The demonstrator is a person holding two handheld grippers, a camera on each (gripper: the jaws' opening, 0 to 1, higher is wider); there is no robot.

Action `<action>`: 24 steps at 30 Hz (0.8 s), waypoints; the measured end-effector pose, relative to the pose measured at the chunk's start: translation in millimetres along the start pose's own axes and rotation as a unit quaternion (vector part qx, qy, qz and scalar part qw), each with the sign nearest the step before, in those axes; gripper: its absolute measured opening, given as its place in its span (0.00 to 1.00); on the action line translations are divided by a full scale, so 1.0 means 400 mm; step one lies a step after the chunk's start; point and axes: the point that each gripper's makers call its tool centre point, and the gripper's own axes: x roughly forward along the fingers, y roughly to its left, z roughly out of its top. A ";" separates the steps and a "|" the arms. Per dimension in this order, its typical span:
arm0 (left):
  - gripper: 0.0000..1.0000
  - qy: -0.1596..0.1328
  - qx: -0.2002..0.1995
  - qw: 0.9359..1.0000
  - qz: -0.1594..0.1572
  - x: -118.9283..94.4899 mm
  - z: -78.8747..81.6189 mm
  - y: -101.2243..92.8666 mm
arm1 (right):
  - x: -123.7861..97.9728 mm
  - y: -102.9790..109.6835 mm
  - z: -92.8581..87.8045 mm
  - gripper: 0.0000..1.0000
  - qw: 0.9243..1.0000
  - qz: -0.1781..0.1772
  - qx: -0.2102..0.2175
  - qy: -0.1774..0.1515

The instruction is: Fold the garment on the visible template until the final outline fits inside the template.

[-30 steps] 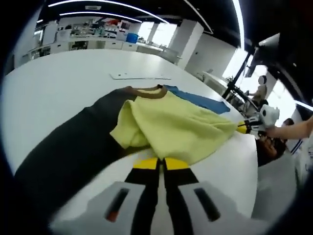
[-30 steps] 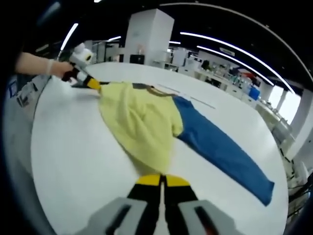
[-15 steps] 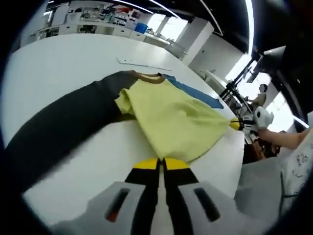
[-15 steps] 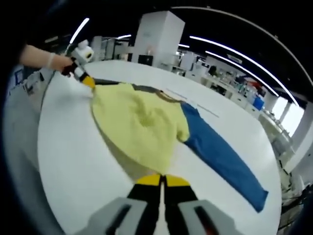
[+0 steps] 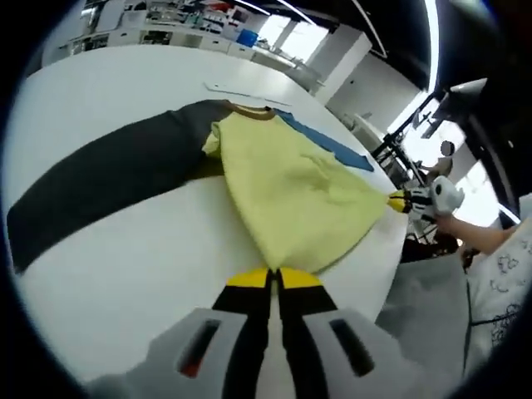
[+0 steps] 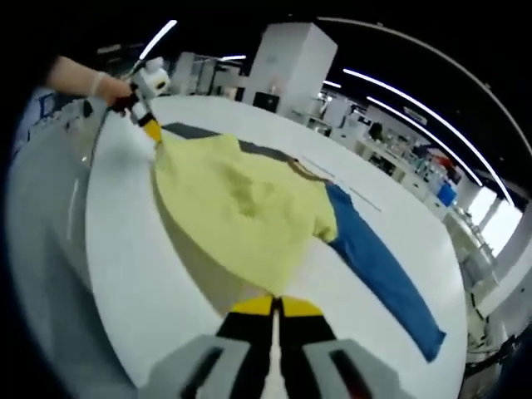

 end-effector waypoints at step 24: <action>0.00 0.059 -0.106 0.993 0.013 -0.068 -0.189 -0.037 | -0.095 0.108 -0.051 0.00 0.997 0.041 -0.069 0.022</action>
